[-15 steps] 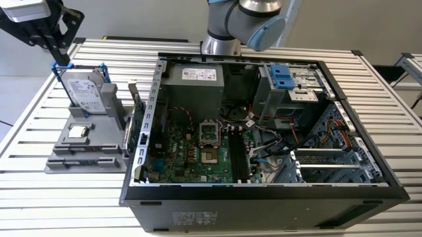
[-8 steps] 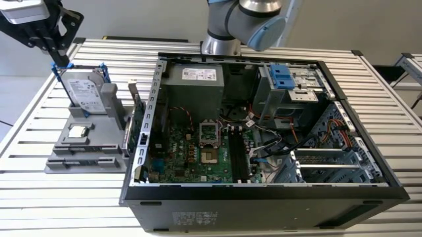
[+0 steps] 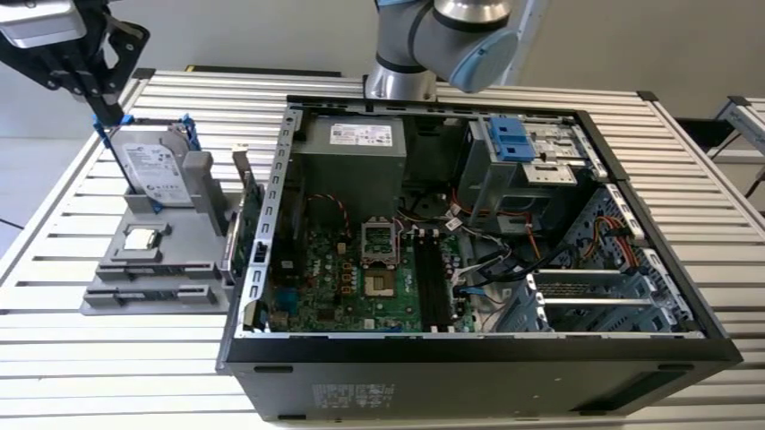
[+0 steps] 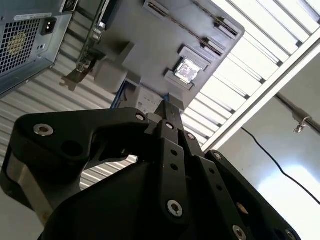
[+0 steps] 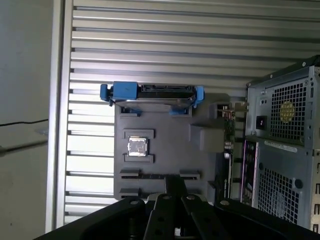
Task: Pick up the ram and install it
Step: 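Reach for the ram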
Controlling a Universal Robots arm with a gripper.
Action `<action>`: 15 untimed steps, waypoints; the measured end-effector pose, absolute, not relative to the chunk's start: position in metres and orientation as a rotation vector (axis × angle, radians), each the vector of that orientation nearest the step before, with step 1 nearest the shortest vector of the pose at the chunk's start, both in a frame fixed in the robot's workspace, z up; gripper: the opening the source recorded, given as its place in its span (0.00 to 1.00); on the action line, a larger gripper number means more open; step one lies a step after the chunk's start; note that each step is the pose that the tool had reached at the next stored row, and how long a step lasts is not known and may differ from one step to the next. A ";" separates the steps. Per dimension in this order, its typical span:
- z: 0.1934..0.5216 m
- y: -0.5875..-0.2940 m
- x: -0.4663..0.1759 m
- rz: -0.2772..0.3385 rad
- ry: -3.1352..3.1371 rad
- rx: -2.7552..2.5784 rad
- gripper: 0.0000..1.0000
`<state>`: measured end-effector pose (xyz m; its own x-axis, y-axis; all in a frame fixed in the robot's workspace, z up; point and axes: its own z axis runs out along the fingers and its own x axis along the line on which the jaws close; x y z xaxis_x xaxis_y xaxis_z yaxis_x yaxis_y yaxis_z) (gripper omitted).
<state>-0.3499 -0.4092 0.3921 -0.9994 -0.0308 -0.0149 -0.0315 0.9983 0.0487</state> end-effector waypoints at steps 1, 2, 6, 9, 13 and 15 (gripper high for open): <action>0.392 -0.410 -0.350 0.076 3.126 -0.049 0.00; 0.392 -0.411 -0.350 0.076 3.126 -0.049 0.00; 0.392 -0.414 -0.350 0.076 3.127 -0.049 0.00; 0.392 -0.417 -0.350 0.077 3.127 -0.049 0.00; 0.392 -0.421 -0.350 0.077 3.128 -0.048 0.00; 0.392 -0.423 -0.350 0.077 3.127 -0.048 0.00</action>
<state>-0.3499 -0.4230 0.3918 -0.9994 -0.0305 -0.0136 -0.0312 0.9983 0.0487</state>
